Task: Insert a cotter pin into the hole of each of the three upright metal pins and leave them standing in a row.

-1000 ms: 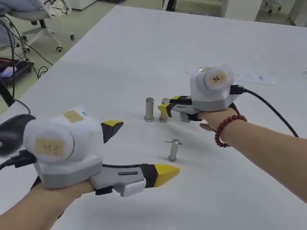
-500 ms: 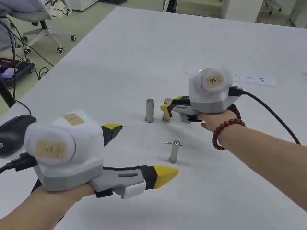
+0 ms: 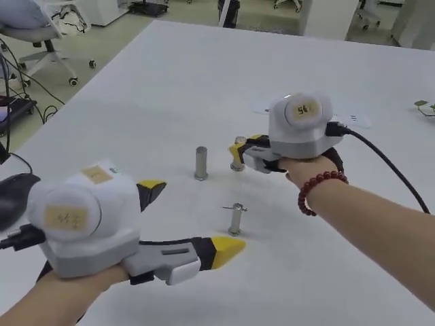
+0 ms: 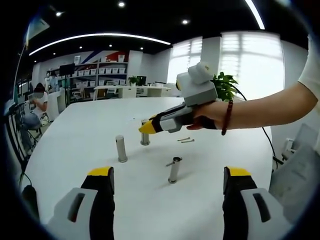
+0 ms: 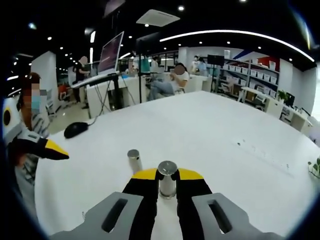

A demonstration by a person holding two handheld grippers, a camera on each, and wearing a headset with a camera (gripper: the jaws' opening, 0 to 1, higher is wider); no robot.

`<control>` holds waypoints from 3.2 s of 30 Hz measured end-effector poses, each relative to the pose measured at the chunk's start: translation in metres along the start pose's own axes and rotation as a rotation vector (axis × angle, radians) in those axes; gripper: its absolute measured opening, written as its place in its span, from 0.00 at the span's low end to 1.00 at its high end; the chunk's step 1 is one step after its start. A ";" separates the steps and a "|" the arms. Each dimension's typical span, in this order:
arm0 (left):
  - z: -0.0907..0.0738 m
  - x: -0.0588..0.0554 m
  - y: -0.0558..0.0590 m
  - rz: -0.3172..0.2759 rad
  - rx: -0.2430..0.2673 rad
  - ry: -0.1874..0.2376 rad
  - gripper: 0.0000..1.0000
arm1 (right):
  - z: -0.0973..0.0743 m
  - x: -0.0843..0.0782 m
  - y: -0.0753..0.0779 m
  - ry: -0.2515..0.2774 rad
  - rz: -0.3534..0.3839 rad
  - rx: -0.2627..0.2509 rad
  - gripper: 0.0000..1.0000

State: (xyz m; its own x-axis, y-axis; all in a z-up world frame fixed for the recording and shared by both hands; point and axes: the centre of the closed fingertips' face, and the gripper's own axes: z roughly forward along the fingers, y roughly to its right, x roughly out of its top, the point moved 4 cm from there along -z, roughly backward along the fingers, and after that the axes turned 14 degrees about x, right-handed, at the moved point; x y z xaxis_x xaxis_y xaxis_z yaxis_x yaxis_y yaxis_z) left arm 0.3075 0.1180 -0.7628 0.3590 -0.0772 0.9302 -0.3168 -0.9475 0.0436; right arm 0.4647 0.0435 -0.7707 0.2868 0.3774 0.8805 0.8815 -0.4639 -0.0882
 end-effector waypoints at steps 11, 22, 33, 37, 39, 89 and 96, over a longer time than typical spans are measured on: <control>-0.002 0.001 0.002 -0.013 0.005 0.000 0.87 | -0.032 -0.012 -0.002 0.003 0.056 -0.077 0.13; -0.004 0.005 0.006 -0.013 0.004 0.021 0.84 | -0.055 -0.030 -0.008 -0.004 0.095 -0.158 0.13; -0.006 0.006 0.008 -0.010 0.003 0.023 0.83 | -0.066 -0.047 -0.021 -0.005 0.137 -0.237 0.13; -0.007 0.007 0.008 -0.011 0.003 0.025 0.83 | -0.068 -0.052 -0.027 -0.005 0.153 -0.256 0.13; -0.007 0.007 0.008 -0.011 0.002 0.026 0.83 | -0.069 -0.054 -0.030 -0.004 0.160 -0.268 0.13; -0.013 0.006 0.020 0.032 -0.035 0.032 0.74 | -0.098 -0.094 -0.045 0.006 0.236 -0.395 0.14; -0.012 0.006 0.020 0.028 -0.034 0.031 0.75 | -0.098 -0.095 -0.044 0.002 0.221 -0.370 0.15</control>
State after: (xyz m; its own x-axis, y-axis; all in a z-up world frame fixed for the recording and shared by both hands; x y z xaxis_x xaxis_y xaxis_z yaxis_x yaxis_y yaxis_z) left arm 0.2924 0.1019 -0.7521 0.3223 -0.0932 0.9420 -0.3563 -0.9339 0.0295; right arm 0.3623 -0.0503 -0.8047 0.4528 0.2357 0.8599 0.6051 -0.7895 -0.1023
